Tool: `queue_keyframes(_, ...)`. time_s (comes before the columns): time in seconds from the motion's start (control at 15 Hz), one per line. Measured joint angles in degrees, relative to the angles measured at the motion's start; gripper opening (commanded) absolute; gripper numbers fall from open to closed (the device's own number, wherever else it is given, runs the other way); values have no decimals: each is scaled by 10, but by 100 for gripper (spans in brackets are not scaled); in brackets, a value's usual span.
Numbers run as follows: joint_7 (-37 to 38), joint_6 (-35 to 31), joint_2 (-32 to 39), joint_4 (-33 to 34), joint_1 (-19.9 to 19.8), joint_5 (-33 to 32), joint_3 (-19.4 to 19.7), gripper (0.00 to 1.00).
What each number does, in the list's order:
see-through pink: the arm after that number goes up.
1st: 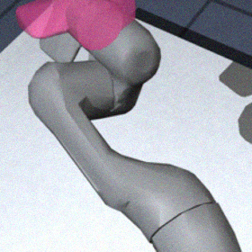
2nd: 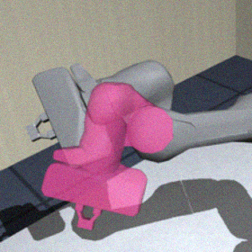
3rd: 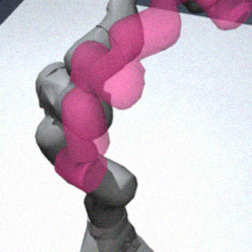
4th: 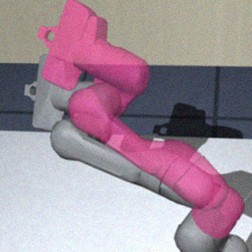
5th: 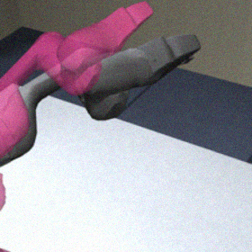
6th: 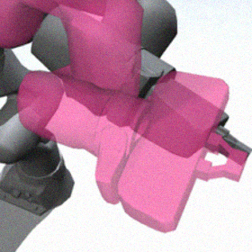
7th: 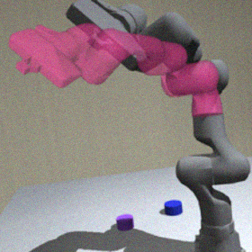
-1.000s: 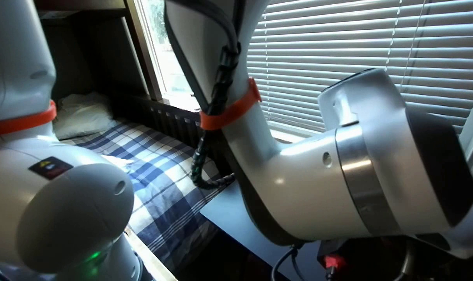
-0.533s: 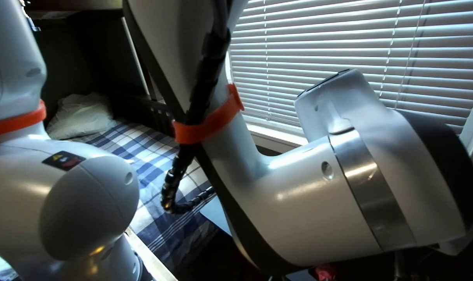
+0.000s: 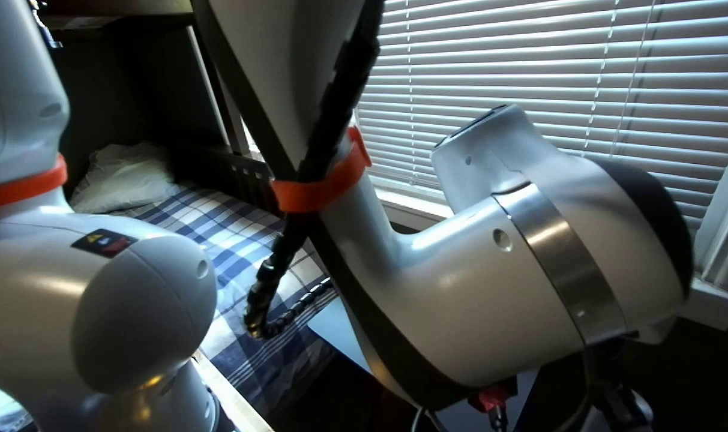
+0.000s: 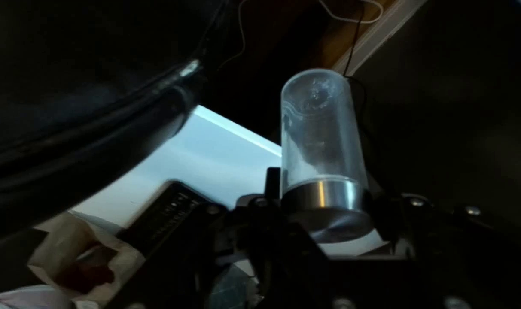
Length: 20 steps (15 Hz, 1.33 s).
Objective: Move the silver object to the left
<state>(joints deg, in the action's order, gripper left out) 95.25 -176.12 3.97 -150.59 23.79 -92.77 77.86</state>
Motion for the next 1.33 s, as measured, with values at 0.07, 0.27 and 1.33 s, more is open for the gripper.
queue_keyframes(0.07, 12, 0, -6, -1, 16, -29, -8, 24)
queue_keyframes(0.27, 55, 14, -35, -10, 67, -112, -47, 24)
queue_keyframes(1.33, 246, 83, -121, -37, 321, -340, -258, 49)
